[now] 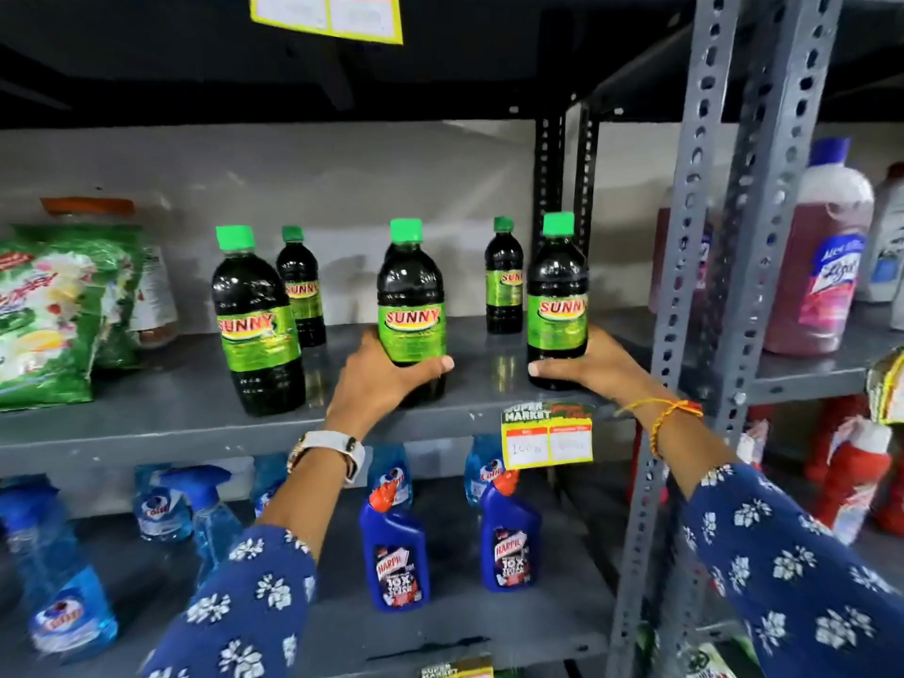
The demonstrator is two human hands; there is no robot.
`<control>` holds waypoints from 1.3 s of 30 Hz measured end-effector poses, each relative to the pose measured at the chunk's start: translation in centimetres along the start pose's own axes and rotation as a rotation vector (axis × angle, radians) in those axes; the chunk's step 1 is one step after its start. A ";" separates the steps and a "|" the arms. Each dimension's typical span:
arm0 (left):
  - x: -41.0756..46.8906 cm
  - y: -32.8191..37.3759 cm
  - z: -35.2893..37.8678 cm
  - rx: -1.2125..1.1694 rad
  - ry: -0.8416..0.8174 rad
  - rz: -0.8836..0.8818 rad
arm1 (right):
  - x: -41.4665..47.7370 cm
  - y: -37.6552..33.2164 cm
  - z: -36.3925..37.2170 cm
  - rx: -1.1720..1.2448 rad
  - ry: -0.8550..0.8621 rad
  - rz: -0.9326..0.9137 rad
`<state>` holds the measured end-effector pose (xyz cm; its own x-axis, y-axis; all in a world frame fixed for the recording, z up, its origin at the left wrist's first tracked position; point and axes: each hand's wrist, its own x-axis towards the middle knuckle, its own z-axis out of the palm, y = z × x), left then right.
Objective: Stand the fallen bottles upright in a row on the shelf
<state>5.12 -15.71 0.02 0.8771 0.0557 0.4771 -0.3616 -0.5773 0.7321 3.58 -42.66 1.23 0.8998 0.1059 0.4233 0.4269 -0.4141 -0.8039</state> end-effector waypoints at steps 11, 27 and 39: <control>-0.5 0.4 0.4 0.020 0.079 0.052 | 0.2 0.2 0.0 -0.108 0.019 -0.007; -0.9 0.9 0.3 0.012 0.068 0.039 | 0.0 0.1 0.1 -0.142 0.035 0.011; -3.7 1.3 -0.7 -0.244 0.182 0.134 | -3.3 -0.2 1.5 0.199 0.520 -0.054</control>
